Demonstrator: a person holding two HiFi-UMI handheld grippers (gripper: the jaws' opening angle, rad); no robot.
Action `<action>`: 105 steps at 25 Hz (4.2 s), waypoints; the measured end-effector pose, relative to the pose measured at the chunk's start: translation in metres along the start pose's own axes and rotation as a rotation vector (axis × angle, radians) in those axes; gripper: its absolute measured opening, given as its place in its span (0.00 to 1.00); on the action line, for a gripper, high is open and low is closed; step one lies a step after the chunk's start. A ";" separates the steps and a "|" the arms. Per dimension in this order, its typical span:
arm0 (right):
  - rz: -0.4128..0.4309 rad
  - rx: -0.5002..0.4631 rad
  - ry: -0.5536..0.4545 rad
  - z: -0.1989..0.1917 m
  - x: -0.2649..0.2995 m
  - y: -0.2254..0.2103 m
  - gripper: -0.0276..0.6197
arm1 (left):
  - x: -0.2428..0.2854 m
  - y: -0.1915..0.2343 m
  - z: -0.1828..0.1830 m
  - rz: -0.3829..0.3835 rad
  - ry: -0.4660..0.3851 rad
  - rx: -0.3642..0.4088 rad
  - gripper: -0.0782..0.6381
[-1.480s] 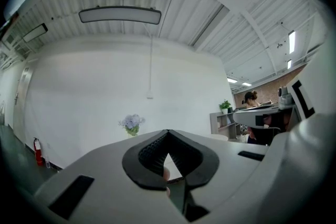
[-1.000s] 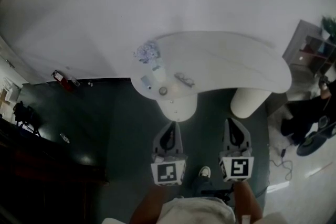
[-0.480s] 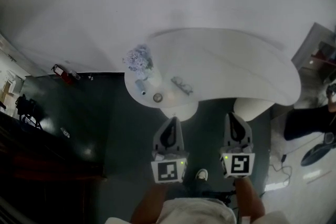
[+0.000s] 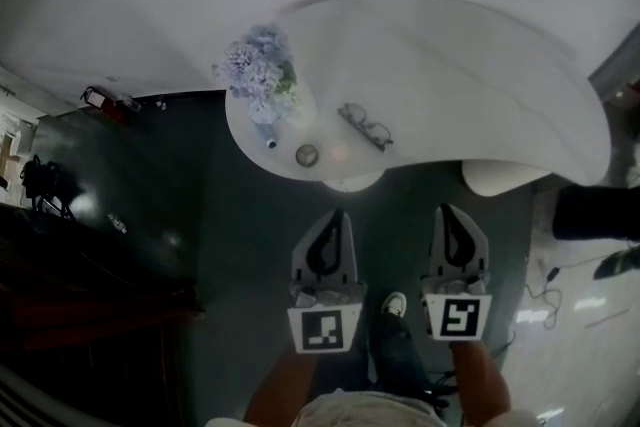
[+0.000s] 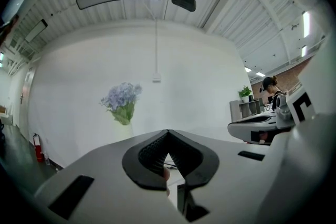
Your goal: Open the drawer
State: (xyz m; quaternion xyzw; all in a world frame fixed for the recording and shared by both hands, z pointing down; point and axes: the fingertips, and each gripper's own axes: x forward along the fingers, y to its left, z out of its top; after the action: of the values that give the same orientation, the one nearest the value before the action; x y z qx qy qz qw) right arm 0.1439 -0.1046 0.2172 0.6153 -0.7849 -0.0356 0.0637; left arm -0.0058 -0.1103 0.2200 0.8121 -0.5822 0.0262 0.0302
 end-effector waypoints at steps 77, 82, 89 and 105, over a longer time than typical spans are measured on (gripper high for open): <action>0.029 0.043 0.181 -0.327 0.040 0.078 0.05 | 0.158 0.099 -0.332 0.128 0.068 -0.009 0.25; 0.025 0.038 0.180 -0.326 0.037 0.075 0.05 | 0.132 0.093 -0.334 0.154 0.040 -0.044 0.25; 0.026 0.027 0.166 -0.318 0.032 0.075 0.05 | 0.079 0.082 -0.343 0.150 0.066 -0.027 0.25; 0.079 -0.015 0.124 -0.291 -0.005 0.097 0.05 | -0.037 0.056 -0.362 0.153 0.140 -0.077 0.25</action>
State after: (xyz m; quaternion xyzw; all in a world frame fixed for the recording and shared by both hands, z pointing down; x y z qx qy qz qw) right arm 0.0940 -0.0697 0.5176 0.5846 -0.8027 -0.0007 0.1181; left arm -0.0735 -0.0649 0.5788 0.7596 -0.6396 0.0630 0.0999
